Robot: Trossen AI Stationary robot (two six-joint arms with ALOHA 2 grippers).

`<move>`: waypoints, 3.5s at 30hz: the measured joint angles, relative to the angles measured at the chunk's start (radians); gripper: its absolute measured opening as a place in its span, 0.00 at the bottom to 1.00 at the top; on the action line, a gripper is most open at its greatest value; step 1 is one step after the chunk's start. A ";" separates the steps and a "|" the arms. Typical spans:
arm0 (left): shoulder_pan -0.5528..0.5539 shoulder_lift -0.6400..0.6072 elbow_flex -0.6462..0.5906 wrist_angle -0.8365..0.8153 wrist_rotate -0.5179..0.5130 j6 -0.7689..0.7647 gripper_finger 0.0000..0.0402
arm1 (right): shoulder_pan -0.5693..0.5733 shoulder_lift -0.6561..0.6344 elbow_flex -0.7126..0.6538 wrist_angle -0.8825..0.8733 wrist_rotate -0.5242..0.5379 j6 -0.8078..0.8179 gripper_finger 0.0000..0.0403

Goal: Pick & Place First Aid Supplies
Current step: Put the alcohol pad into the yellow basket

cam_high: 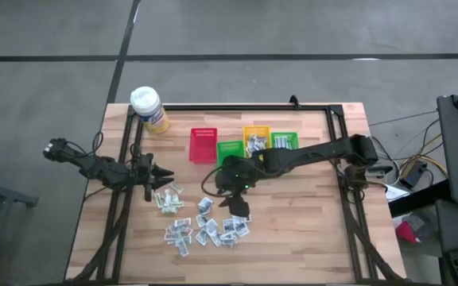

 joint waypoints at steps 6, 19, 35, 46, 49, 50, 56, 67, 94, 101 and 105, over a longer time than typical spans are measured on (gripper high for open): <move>0.000 0.000 0.000 -0.006 0.000 0.000 0.33 | 0.000 0.112 0.089 -0.009 0.005 0.006 0.53; 0.000 0.000 0.001 -0.024 0.010 0.006 0.33 | -0.011 0.375 0.354 -0.232 0.077 -0.191 0.53; 0.000 0.001 0.002 -0.030 0.011 0.071 0.33 | -0.010 0.537 0.481 -0.322 0.131 -0.312 0.53; 0.000 0.000 0.002 -0.030 0.036 0.116 0.33 | -0.006 0.571 0.478 -0.319 0.223 -0.369 0.53; 0.000 0.000 0.002 -0.030 0.036 0.116 0.33 | -0.006 0.571 0.478 -0.313 0.280 -0.399 0.53; 0.000 0.000 0.002 -0.030 0.036 0.116 0.33 | -0.006 0.571 0.478 -0.312 0.283 -0.407 0.53; 0.000 0.000 0.002 -0.030 0.035 0.116 0.33 | 0.009 0.571 0.478 -0.311 0.283 -0.418 0.53; 0.000 0.000 0.002 -0.030 0.035 0.116 0.33 | 0.042 0.571 0.477 -0.271 0.286 -0.445 0.53; 0.000 0.000 0.001 -0.030 0.035 0.112 0.33 | 0.042 0.568 0.409 -0.207 0.277 -0.490 0.30; 0.000 0.000 0.001 -0.030 0.035 0.112 0.33 | 0.039 0.568 0.409 -0.209 0.274 -0.493 0.17; 0.000 0.000 0.001 -0.030 0.035 0.110 0.33 | 0.038 0.568 0.408 -0.211 0.275 -0.490 0.11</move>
